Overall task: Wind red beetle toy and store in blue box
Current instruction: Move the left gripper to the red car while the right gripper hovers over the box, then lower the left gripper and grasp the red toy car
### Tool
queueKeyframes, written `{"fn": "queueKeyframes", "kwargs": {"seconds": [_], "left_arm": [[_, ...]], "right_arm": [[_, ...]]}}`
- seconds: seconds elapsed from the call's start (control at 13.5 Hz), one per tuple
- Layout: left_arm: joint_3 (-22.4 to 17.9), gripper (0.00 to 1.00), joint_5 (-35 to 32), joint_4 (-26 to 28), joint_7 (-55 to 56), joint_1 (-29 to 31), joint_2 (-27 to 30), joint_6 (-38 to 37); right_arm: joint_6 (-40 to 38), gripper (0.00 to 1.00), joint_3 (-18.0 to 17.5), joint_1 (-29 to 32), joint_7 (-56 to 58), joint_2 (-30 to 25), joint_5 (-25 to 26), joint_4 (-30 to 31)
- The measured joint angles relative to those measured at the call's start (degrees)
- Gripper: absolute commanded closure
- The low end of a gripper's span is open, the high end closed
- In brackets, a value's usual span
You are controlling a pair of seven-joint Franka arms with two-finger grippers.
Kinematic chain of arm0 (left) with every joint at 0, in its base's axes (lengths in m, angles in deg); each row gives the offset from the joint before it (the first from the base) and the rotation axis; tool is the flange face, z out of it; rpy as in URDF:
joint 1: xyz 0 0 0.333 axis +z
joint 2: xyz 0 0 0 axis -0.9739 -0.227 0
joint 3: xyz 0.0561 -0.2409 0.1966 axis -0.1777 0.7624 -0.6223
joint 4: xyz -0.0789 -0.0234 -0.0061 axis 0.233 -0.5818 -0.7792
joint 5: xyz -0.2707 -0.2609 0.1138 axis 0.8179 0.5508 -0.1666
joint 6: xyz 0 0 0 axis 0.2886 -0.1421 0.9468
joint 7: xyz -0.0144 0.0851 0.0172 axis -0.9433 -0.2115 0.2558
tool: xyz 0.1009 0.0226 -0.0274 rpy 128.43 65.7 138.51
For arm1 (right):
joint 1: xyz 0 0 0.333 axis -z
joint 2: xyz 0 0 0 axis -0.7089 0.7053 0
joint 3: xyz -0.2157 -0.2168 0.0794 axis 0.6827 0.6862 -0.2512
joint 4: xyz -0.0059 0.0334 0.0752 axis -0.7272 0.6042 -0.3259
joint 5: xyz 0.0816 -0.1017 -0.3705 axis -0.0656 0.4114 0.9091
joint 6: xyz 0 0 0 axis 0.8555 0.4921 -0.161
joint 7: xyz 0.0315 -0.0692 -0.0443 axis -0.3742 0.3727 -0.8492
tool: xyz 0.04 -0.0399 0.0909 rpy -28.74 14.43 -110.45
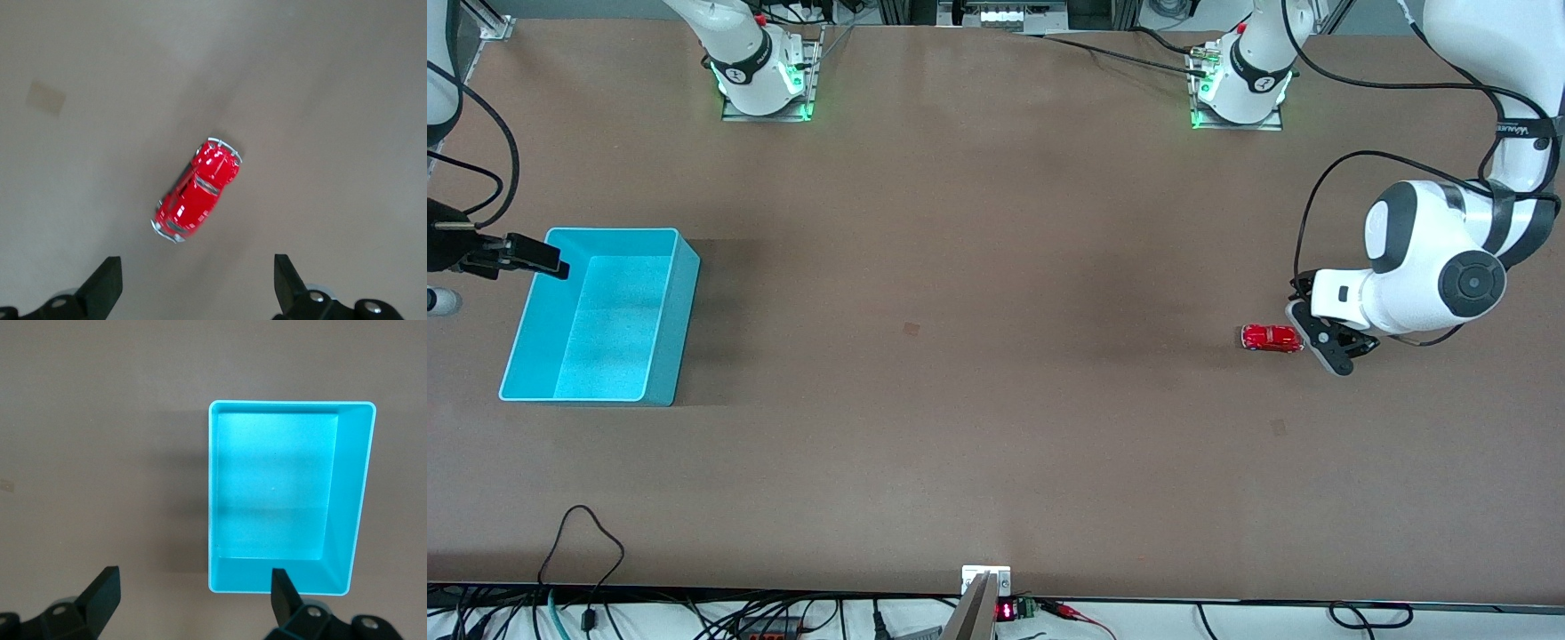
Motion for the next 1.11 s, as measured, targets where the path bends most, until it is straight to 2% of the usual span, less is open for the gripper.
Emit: {"fn": "queueKeyframes", "kwargs": {"seconds": [0.3, 0.59, 1.11], "left_arm": [[0.0, 0.0, -0.1, 5.0, -13.6, 0.0, 0.0, 9.3], [0.0, 0.0, -0.2, 11.5, -23.9, 0.1, 0.0, 19.5], [0.0, 0.0, -0.2, 14.4, -28.1, 0.9, -1.4, 24.9]], "right_arm": [[-0.4, 0.0, 0.0, 0.1, 0.0, 0.3, 0.0, 0.1], [-3.7, 0.0, 0.0, 0.2, -0.1, 3.5, 0.0, 0.4], [-4.4, 0.0, -0.1, 0.0, -0.1, 4.5, 0.0, 0.0]]}}
